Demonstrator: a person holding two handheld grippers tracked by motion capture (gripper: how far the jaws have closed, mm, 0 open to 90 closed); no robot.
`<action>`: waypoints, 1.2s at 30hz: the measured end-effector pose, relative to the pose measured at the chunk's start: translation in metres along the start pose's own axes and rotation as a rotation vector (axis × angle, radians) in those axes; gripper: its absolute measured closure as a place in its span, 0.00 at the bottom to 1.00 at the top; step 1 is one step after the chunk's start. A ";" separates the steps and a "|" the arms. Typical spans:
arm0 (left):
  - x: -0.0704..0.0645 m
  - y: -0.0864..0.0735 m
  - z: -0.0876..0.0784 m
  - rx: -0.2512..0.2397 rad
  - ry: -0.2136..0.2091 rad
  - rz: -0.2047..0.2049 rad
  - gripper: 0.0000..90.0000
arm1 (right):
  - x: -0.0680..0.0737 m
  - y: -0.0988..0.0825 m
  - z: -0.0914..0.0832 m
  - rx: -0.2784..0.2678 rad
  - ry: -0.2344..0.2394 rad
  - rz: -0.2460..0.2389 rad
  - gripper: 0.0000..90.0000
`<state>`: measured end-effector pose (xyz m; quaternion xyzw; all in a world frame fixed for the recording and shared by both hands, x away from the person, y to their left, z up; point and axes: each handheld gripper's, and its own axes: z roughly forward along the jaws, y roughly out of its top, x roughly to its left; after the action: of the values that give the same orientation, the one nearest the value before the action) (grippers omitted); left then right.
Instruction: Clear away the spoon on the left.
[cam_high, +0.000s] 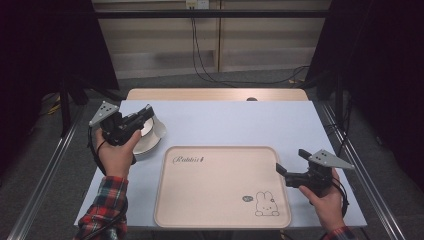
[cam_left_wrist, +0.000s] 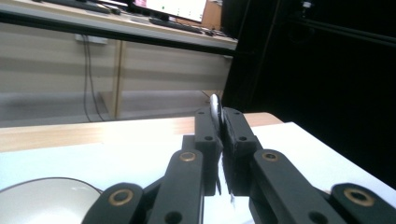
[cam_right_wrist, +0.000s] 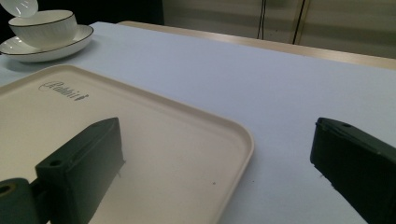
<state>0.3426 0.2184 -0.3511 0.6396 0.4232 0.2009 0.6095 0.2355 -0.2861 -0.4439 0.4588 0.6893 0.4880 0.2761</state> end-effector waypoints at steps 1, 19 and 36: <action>-0.002 -0.001 -0.001 0.010 -0.018 0.007 0.95 | 0.000 0.000 0.000 -0.002 -0.002 0.004 0.02; -0.022 -0.018 -0.005 0.064 -0.144 -0.021 0.95 | 0.000 0.000 0.000 -0.002 -0.005 -0.002 0.02; -0.034 -0.034 -0.014 0.095 -0.199 -0.032 0.95 | 0.001 -0.001 0.000 -0.007 -0.007 -0.016 0.01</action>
<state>0.3028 0.1969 -0.3718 0.6779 0.3796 0.1063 0.6205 0.2345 -0.2853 -0.4442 0.4538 0.6903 0.4866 0.2840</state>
